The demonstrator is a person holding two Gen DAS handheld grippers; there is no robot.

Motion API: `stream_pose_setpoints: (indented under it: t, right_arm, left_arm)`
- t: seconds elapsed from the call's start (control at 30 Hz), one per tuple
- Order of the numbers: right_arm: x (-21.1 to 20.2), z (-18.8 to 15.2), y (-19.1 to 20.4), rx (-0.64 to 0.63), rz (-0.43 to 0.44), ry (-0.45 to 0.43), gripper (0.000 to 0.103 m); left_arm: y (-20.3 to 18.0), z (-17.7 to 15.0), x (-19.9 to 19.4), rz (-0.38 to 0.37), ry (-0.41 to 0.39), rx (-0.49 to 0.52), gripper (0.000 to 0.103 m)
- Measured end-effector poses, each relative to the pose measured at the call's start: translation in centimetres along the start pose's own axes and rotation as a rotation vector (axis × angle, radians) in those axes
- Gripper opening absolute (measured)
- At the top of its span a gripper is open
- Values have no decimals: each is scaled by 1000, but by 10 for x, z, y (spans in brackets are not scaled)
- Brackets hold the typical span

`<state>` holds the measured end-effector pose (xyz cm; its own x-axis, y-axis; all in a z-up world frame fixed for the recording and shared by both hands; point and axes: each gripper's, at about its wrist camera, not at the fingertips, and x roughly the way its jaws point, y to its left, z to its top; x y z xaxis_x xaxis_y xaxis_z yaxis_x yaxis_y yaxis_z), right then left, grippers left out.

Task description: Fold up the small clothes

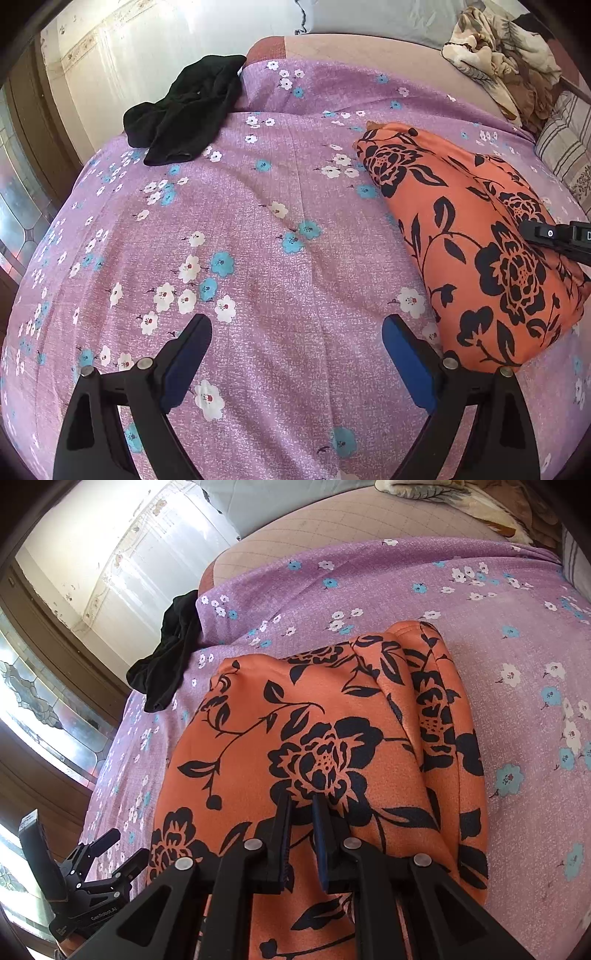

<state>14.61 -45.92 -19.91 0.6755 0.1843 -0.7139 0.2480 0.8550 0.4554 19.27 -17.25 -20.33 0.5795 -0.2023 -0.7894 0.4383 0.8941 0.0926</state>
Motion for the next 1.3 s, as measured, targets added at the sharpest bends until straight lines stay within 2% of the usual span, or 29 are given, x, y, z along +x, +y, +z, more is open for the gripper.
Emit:
stream_pose_setpoints:
  t: [0.33, 0.53, 0.67, 0.8, 0.87, 1.03, 1.3]
  right_arm:
    - [-2, -2, 0, 5, 11, 5, 14]
    - [-4, -8, -2, 12, 17, -8, 14]
    - [-7, -14, 0, 21, 21, -18, 14]
    - [-12, -22, -2, 51, 37, -11, 14]
    - [-17, -30, -4, 74, 51, -5, 14]
    - [-28, -42, -2, 52, 37, -9, 14]
    - [-41, -56, -4, 20, 38, -22, 14]
  left_arm:
    - [-14, 4, 0, -15, -4, 12, 94]
    - [-15, 3, -12, 0, 7, -21, 94]
    - [-7, -27, -50, 36, 2, -92, 94]
    - [0, -67, -80, -7, 118, -224, 94]
    - [-4, -81, -99, -7, 146, -231, 94]
    - [-23, -89, -160, 48, 91, -167, 94]
    - [-44, -61, -245, 23, -54, -134, 94]
